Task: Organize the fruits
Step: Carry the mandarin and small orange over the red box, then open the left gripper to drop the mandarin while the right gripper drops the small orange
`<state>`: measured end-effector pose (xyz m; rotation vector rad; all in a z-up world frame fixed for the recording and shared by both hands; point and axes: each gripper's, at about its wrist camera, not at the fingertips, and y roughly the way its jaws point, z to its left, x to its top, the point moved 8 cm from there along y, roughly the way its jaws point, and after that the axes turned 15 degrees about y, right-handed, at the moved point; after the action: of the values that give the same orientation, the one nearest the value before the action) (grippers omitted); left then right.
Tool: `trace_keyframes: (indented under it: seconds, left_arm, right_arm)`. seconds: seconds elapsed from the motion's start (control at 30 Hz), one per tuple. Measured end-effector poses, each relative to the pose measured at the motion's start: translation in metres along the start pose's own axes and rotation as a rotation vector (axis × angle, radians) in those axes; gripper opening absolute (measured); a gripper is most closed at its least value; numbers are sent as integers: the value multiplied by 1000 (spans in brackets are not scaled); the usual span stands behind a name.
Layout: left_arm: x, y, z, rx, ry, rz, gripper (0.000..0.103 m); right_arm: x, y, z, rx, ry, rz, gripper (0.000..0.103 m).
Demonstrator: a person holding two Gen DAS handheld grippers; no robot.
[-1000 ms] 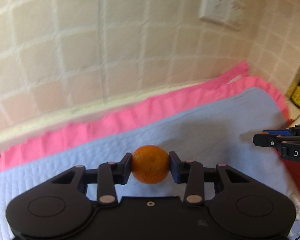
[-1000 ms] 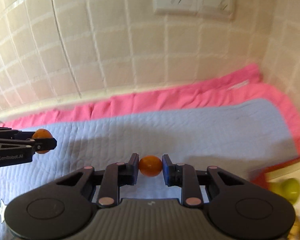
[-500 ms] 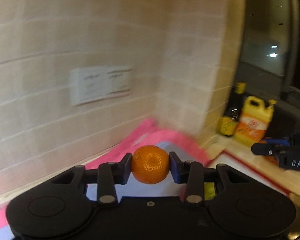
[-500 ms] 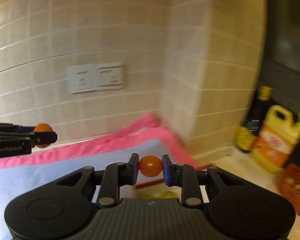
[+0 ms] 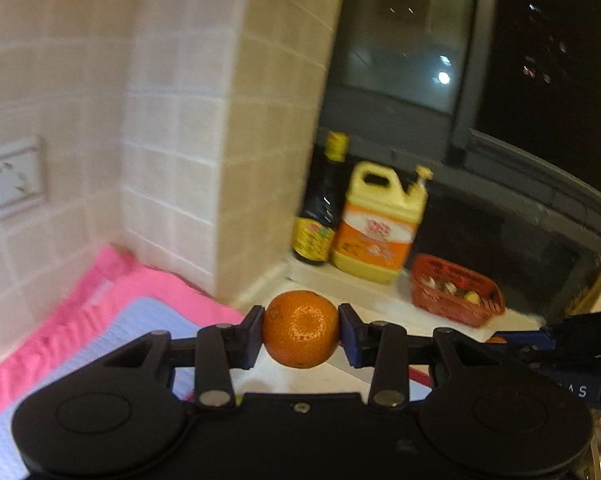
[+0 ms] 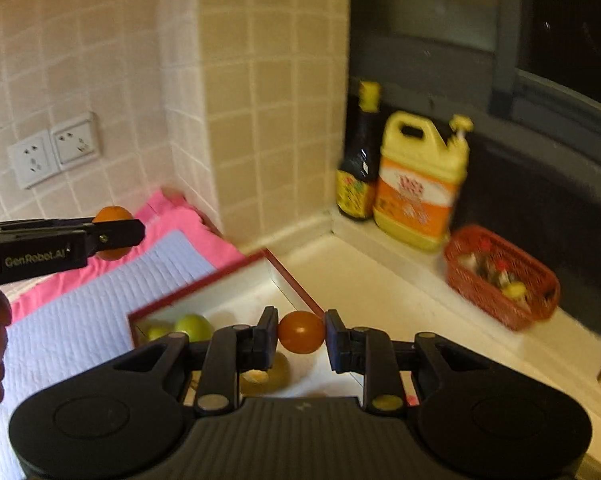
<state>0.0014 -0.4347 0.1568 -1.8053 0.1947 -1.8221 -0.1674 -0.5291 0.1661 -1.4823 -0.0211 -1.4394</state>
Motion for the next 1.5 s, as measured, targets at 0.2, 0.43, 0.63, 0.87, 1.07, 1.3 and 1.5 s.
trace_keyframes:
  seconds: [0.2,0.43,0.63,0.87,1.07,1.3,1.5]
  left_arm:
    - [-25,24,-32,-32,15,69,47]
    - [-75,49,-58,-66,0,213,47]
    - [-102,61,-73,-92,-9,283,47]
    - [-116,69,-82,-106,-12,335,47]
    - [-122,74,-87,-113,8,368,47]
    - [-122,78,-88,-119,15,386,48]
    - [-118,76,-87,-112,17,376,64]
  right_arm:
    - [-14,20,-33,9,50,80,27]
    - [-52,45,-54,25,123,203,27]
    - [-80,59,-51,26,110,285,27]
    - [-94,72,-46,-34,43,321,27]
    - [-101,78,-42,-37,13,340,27]
    - [-103,82,-43,-49,6,348,28]
    - [-98,80,-48,-46,23,337,42]
